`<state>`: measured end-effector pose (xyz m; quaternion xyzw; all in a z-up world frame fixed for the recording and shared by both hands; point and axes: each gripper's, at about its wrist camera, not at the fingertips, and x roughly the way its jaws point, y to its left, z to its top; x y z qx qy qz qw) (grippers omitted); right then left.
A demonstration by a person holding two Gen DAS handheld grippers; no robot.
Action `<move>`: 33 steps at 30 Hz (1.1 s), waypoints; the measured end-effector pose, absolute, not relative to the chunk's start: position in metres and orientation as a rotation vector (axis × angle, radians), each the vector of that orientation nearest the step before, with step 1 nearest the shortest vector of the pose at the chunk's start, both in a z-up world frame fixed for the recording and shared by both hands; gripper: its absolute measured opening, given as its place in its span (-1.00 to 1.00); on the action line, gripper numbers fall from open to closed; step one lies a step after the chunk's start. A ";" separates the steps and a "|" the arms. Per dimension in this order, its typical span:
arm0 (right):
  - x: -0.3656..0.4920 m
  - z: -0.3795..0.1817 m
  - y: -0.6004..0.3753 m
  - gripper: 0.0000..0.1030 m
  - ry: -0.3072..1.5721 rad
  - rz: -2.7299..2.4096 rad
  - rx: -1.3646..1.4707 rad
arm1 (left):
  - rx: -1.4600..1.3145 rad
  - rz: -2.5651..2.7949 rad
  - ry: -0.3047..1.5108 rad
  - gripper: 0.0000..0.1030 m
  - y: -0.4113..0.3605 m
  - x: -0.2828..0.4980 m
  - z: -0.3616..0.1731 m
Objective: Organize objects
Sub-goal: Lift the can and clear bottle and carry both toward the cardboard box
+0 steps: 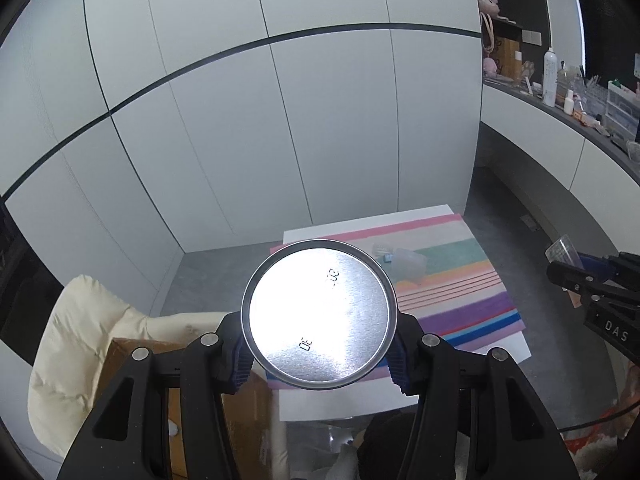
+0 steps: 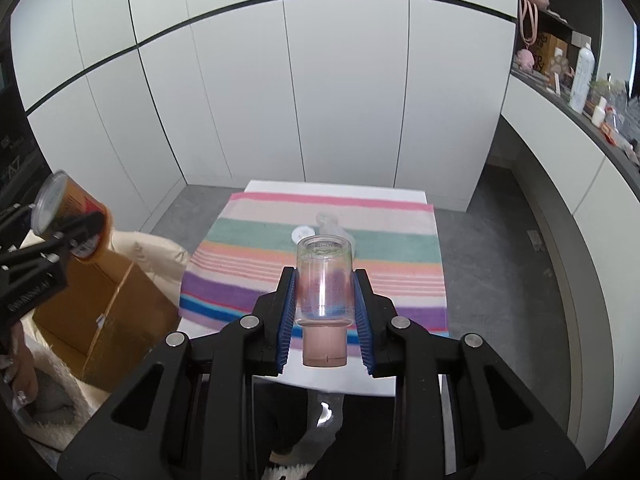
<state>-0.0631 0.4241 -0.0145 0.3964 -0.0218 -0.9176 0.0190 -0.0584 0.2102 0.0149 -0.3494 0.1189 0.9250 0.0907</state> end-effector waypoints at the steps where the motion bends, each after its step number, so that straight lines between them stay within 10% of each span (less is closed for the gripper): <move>1: -0.057 -0.017 0.425 -0.45 -0.075 -2.850 1.241 | -1.047 2.744 0.340 0.07 0.207 -0.054 0.014; 33: -0.018 -0.051 0.415 -0.45 -0.132 -2.775 1.430 | -1.156 2.810 0.271 0.07 0.148 -0.042 -0.009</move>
